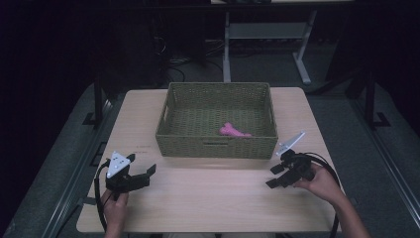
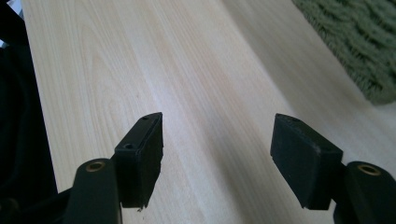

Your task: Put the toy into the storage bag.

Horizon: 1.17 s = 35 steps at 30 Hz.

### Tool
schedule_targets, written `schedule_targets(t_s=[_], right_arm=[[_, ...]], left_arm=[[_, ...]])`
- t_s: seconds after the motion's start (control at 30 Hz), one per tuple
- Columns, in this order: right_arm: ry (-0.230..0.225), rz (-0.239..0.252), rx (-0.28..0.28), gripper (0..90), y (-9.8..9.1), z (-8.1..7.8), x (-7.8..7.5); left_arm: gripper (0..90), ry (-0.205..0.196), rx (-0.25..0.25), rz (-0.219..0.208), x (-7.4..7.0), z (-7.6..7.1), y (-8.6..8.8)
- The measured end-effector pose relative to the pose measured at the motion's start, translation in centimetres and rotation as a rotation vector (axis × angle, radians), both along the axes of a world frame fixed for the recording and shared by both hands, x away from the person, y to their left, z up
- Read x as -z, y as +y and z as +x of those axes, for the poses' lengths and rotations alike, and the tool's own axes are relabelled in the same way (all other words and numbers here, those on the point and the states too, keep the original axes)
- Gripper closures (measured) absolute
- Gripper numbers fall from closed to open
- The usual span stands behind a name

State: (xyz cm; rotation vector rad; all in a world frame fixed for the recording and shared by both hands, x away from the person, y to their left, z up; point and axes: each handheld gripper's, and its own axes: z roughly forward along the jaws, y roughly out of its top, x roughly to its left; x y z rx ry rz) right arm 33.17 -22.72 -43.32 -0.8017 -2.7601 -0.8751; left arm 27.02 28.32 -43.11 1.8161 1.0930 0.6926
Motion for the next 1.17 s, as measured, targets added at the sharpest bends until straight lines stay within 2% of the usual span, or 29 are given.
schedule_targets(t_s=[0.4,0.6,0.93,1.17], right_arm=[[-0.021,0.012,0.019,33.6,-1.1,-1.6,0.5],[-0.009,0.015,0.042,33.5,-1.8,-2.3,1.0],[-0.024,0.039,0.069,33.3,-2.6,-3.8,1.5],[-0.079,0.017,0.102,30.2,-2.2,-5.5,1.4]], left_arm=[[13.8,-0.004,0.001,0.003,0.0,0.0,0.0],[13.8,-0.003,0.001,0.003,0.0,0.0,0.0],[13.9,-0.001,0.003,0.005,0.0,0.0,-0.1],[13.8,-0.002,0.002,0.006,0.1,0.1,-0.2]])
